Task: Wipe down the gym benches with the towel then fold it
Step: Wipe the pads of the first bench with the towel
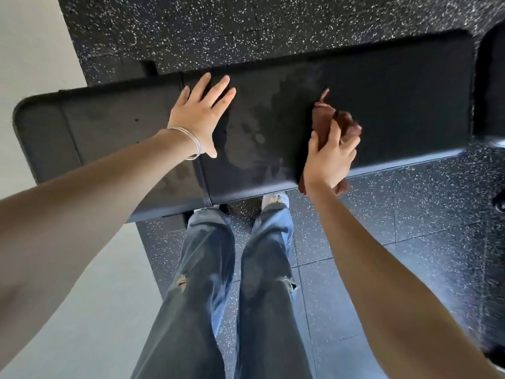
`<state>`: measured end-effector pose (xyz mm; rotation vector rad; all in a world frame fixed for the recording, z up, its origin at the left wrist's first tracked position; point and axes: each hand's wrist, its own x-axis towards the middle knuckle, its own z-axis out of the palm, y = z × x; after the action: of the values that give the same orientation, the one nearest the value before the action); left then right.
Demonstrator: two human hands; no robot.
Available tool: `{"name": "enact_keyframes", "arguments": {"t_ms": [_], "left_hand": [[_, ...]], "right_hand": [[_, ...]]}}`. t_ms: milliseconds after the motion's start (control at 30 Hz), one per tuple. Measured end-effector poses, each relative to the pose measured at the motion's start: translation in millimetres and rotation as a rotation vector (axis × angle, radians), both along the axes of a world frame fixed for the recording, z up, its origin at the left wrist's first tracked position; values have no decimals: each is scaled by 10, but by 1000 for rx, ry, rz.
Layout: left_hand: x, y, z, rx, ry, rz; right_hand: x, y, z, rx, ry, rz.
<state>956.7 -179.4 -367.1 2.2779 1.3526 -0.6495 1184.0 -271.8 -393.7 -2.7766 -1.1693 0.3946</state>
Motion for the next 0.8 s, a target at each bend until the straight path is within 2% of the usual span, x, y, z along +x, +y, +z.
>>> {"name": "enact_keyframes", "arguments": {"t_ms": [133, 267, 333, 467, 533, 600, 700, 800], "left_hand": [[8, 1, -3, -13, 5, -10], [-8, 9, -24, -25, 5, -2], [-10, 13, -32, -24, -1, -7], [-8, 3, -53, -23, -4, -1], [-11, 2, -62, -20, -9, 1], [0, 1, -51, -20, -7, -3], [5, -4, -48, -27, 11, -6], [8, 4, -41, -29, 16, -14]], "right_hand": [[-565, -199, 70, 20, 41, 423], [-401, -160, 112, 31, 21, 670], [-118, -21, 106, 31, -39, 575], [251, 307, 12, 10, -30, -20], [145, 407, -25, 29, -27, -131], [-98, 419, -21, 24, -32, -64], [-422, 355, 8, -15, 19, 178], [-344, 394, 71, -55, 11, 388]]}}
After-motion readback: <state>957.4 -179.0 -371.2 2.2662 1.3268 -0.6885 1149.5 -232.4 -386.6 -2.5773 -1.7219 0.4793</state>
